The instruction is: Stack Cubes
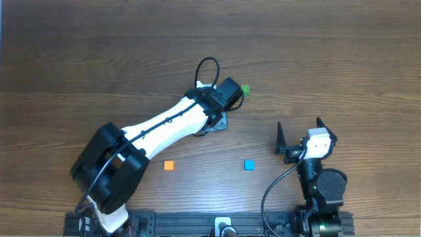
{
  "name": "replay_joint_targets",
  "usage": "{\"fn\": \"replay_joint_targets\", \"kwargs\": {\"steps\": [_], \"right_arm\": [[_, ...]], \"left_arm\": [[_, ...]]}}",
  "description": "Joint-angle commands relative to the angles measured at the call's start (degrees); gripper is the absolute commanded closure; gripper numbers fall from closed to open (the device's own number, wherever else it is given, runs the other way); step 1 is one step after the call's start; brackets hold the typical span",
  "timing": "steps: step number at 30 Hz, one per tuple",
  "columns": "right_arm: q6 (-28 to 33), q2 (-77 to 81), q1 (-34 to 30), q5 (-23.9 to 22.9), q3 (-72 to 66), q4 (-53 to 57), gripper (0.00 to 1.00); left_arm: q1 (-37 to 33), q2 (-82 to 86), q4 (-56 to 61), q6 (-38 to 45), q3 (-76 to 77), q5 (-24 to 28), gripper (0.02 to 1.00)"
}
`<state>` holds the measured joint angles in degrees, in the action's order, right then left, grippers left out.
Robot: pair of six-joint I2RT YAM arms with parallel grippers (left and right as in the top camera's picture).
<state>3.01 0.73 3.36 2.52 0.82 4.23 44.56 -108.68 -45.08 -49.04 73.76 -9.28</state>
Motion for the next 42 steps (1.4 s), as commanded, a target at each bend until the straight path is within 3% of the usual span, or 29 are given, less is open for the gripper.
{"fn": "replay_joint_targets", "kwargs": {"steps": [1,2,4,12,15,20,21,28,35,42], "right_arm": [[-0.1,-0.4,-0.4,0.6,-0.5,-0.2,0.007],[-0.1,-0.4,-0.4,0.6,-0.5,-0.2,0.007],[-0.1,-0.4,-0.4,0.6,-0.5,-0.2,0.007],[-0.1,-0.4,-0.4,0.6,-0.5,-0.2,0.007],[-0.1,-0.4,-0.4,0.6,-0.5,-0.2,0.007],[-0.1,-0.4,-0.4,0.6,-0.5,-0.2,0.007],[-0.1,-0.4,-0.4,0.6,-0.5,-0.2,0.007],[-0.1,-0.4,-0.4,0.6,-0.5,-0.2,0.009],[-0.1,-0.4,-0.4,0.6,-0.5,-0.2,0.007],[-0.1,-0.4,-0.4,0.6,-0.5,-0.2,0.009]], "left_arm": [[-0.3,-1.2,0.1,0.8,-0.4,-0.2,0.862],[-0.3,-1.2,0.1,0.8,-0.4,-0.2,0.783],[-0.3,-1.2,0.1,0.8,-0.4,-0.2,0.715],[-0.3,-1.2,0.1,0.8,-0.4,0.2,0.63],[-0.3,-1.2,0.1,0.8,-0.4,0.2,0.531],[-0.3,0.3,0.1,0.9,-0.4,0.2,0.152],[-0.3,2.3,-0.3,0.9,-0.4,0.2,0.018],[-0.3,13.0,-4.7,2.2,-0.4,0.2,0.018],[0.5,28.0,-17.0,2.1,-1.7,-2.4,0.02],[0.2,39.5,-15.4,-0.3,-16.8,-2.0,0.02]]}}
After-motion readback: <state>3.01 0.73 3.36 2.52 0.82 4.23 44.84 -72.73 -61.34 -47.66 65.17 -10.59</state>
